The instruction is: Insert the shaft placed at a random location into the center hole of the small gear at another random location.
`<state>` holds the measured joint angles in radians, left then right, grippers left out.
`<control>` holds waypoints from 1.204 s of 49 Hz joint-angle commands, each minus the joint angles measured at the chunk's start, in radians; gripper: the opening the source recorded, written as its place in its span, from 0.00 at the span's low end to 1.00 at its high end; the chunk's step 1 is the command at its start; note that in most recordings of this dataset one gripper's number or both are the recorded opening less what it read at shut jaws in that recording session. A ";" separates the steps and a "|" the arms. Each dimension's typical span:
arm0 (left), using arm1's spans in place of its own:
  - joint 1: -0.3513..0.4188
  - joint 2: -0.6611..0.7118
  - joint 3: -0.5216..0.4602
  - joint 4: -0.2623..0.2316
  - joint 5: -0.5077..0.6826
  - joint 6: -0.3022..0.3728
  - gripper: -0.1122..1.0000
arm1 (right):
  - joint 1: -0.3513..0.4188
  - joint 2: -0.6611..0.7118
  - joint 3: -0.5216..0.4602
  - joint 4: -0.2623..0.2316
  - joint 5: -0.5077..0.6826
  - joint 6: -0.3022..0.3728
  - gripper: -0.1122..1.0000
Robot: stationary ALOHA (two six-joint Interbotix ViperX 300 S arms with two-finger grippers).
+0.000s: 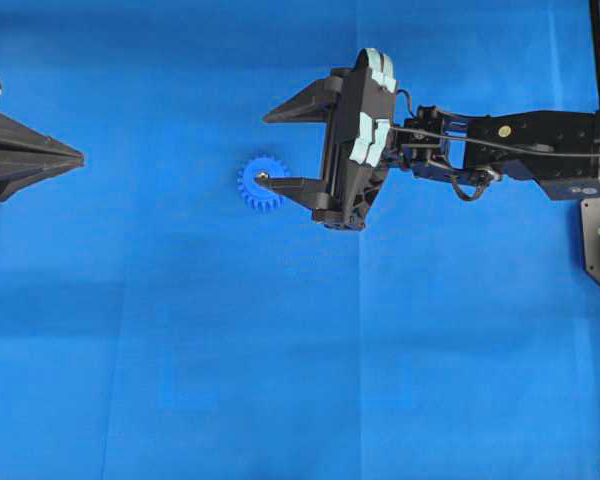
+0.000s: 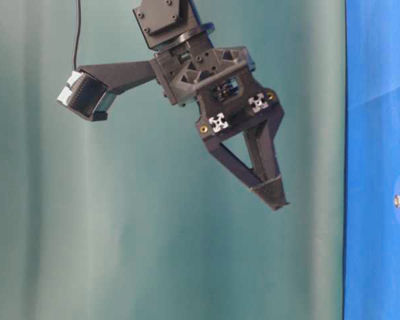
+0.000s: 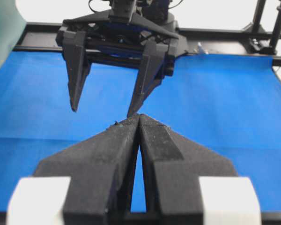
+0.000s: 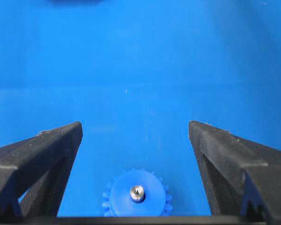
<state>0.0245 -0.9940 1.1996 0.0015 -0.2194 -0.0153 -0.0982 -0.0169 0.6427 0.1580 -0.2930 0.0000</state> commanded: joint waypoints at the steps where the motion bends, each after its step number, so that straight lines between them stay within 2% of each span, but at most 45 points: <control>1: 0.003 0.003 -0.011 0.002 -0.006 -0.002 0.10 | 0.002 -0.038 0.000 -0.002 0.005 0.002 0.87; 31: 0.002 0.002 -0.011 0.002 -0.006 -0.002 0.10 | 0.002 -0.204 0.181 0.002 0.006 0.008 0.87; 59: 0.003 0.002 -0.011 0.002 -0.006 -0.003 0.10 | 0.002 -0.212 0.189 0.005 0.003 0.008 0.87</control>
<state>0.0261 -0.9956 1.1996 0.0015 -0.2194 -0.0169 -0.0997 -0.2086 0.8422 0.1611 -0.2838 0.0061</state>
